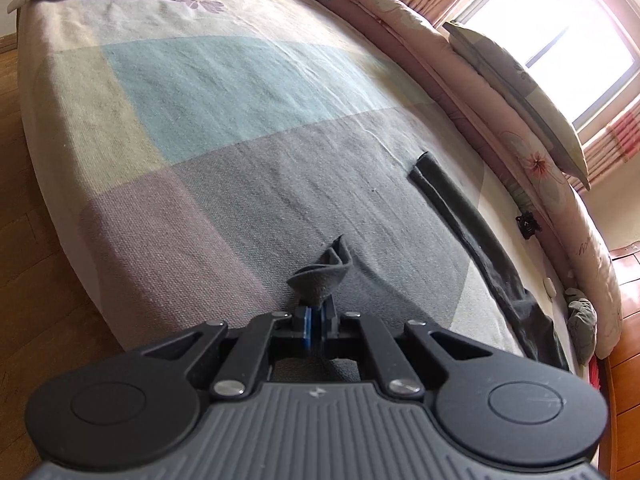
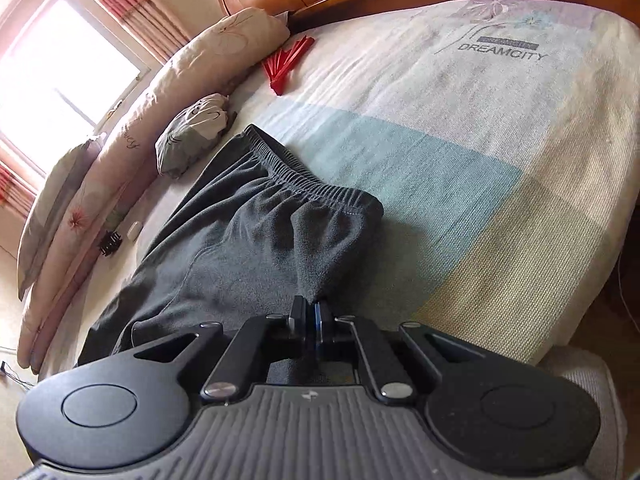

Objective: Fold clothes

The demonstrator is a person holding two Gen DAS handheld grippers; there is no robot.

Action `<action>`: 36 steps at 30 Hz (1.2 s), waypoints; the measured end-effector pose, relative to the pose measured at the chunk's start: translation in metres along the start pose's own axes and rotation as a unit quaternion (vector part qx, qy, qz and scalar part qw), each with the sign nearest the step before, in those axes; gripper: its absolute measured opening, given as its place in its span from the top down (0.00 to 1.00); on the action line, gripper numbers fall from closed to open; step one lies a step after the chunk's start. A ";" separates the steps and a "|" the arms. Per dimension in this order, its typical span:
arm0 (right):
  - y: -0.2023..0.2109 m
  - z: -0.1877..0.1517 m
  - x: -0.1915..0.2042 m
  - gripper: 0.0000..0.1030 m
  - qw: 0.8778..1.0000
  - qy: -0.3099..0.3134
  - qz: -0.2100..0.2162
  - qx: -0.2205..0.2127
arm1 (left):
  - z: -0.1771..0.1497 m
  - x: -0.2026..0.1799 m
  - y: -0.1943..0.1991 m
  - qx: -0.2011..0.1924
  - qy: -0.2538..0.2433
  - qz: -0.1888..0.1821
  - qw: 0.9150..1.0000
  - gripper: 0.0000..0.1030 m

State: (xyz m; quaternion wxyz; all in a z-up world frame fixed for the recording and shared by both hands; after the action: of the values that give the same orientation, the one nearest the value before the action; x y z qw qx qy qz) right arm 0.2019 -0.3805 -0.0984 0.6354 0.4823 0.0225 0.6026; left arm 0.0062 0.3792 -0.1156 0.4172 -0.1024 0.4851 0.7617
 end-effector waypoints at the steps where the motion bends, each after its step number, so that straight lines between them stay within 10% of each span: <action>1: 0.002 0.001 0.005 0.90 1.000 0.013 -0.003 -0.004 | 0.002 0.001 0.000 0.001 -0.001 -0.001 1.000 0.95; 12: 0.015 -0.006 0.075 0.49 0.981 0.181 -0.053 -0.053 | 0.024 -0.023 0.029 -0.047 -0.116 0.101 0.987 0.90; 17: 0.002 -0.018 0.095 0.37 0.974 0.221 -0.038 -0.029 | 0.014 -0.051 0.024 -0.010 -0.162 0.047 0.986 0.88; 26: -0.044 -0.079 0.134 0.29 0.941 0.329 -0.035 0.065 | -0.071 -0.153 -0.044 0.100 -0.352 -0.055 0.929 0.79; 36: -0.045 -0.087 0.138 0.17 0.930 0.356 -0.043 0.081 | -0.055 -0.171 -0.057 0.072 -0.341 -0.004 0.937 0.78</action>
State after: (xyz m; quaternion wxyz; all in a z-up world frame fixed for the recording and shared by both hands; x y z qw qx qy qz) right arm 0.2193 -0.2121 -0.0973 0.5693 0.2849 0.3167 0.7031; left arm 0.1421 0.2522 -0.0849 0.5668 0.1917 0.3671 0.7122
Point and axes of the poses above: each gripper's, at about its wrist camera, not at the fingertips, and y roughly against the way its jaws point, x to its left, z to its top, the point moved 2 cm from there along -y, roughly the way its jaws point, and after that the axes turned 2 degrees about -z, right-handed, at the moved point
